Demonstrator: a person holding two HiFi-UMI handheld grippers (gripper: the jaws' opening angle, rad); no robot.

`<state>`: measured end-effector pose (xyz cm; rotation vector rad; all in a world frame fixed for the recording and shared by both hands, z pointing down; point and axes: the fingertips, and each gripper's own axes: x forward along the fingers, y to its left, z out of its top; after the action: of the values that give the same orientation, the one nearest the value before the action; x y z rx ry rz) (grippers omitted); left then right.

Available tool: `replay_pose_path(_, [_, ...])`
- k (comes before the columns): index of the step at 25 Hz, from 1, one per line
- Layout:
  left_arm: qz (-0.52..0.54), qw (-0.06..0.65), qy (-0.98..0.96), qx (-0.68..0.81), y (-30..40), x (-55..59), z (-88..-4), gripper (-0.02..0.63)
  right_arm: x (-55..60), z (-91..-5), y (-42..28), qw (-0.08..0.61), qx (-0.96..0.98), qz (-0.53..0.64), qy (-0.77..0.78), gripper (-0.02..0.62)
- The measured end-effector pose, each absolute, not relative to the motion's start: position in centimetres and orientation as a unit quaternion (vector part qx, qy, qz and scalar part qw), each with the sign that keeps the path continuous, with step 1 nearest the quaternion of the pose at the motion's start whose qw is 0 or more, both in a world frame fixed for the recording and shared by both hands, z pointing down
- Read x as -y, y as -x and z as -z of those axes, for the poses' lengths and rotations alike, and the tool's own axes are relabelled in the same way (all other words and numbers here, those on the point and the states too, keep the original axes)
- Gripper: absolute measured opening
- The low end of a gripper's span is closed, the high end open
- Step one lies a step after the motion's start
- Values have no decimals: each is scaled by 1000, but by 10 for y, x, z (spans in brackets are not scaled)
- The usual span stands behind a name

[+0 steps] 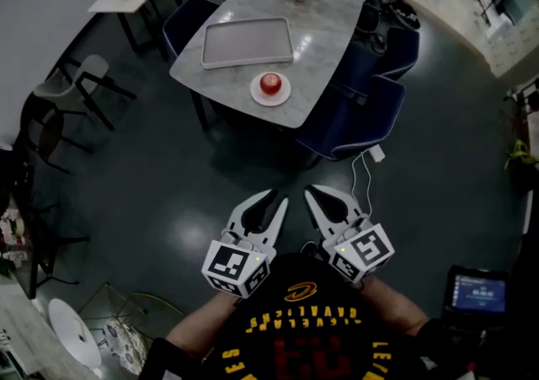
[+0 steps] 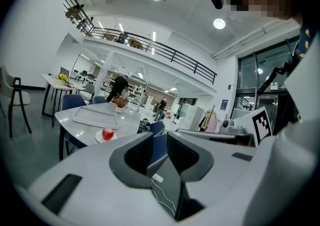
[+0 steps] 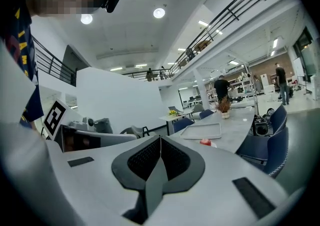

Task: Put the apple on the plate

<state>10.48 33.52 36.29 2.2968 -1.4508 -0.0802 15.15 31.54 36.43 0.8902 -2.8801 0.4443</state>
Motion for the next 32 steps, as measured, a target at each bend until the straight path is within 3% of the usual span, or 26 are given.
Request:
replay_pose_path(9, [40,234,-828,509,-32,-318,-375,89,-303,-378,-80,68,936,-168,-303,8])
replay_pose_path(21, [49,257,-818,512,-10,-299,-388,89,-281,-392,-62,72,930,-190,-308,9])
replay_pose_path(25, [42,255,-810,527,1,-276,-389,89,-253,-394,-54,58,931,-202,-299,43])
replay_pose_path(32, [29,253,-801,542,9,-212,-393,89,-184,-398,-48,38,932,-222,-286,44])
